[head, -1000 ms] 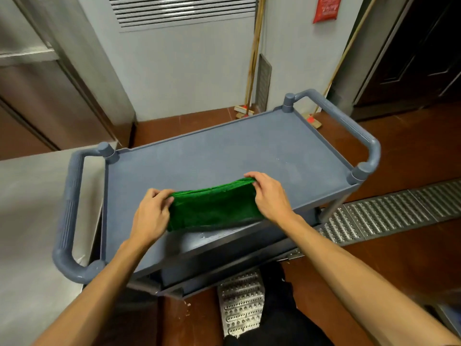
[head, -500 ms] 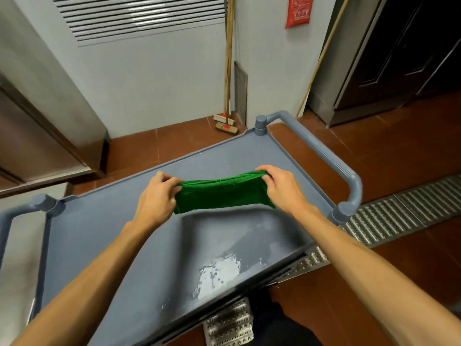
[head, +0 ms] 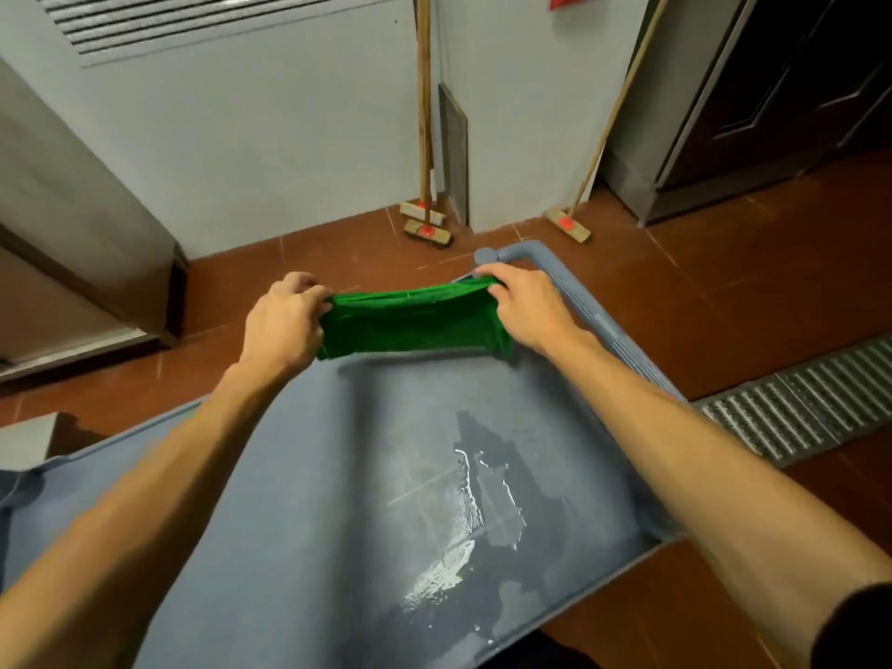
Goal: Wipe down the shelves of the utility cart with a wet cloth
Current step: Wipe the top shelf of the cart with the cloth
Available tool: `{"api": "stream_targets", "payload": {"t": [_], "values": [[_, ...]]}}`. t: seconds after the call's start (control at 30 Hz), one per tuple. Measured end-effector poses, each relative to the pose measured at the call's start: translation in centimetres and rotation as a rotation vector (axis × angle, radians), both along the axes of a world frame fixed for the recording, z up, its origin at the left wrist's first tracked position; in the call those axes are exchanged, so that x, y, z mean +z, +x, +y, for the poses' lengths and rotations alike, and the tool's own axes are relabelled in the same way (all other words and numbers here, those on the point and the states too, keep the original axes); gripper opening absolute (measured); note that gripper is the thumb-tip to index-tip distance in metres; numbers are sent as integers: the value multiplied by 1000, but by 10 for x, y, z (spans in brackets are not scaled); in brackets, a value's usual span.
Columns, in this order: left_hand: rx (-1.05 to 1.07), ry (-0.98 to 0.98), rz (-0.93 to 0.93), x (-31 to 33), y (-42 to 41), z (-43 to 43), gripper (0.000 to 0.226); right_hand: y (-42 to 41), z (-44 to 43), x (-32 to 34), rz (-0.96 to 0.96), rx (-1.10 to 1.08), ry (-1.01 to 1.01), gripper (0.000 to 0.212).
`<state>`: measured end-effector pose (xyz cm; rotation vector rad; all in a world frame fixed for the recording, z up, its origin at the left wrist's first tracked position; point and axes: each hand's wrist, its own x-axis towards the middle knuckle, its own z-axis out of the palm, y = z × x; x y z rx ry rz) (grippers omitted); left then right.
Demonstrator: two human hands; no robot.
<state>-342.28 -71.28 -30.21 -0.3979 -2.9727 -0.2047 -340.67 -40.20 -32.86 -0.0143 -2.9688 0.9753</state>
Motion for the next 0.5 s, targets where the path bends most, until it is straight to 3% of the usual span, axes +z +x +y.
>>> {"api": "stream_targets", "payload": {"t": [0.17,0.27,0.33,0.4,0.47,0.5], "values": [[-58,-43,80,-23,-34,10,27,-36,13,-16,10,35,-26,43],[-96,-80,-30,-64,-31,14,27,-32,22,-54,-52,102,141,45],[-121,-119,-170,-97,-27,16,27,-26,25,-83,-215,160,247,45],[-112,-146,-413,-129,-21,21,49,-19,24,-106,-291,235,301,51],[-65,-199,-583,-149,-14,26,84,-15,22,-119,-167,294,375,61],[-50,-207,-593,-155,-13,27,90,-15,21,-123,-99,313,393,67]]}}
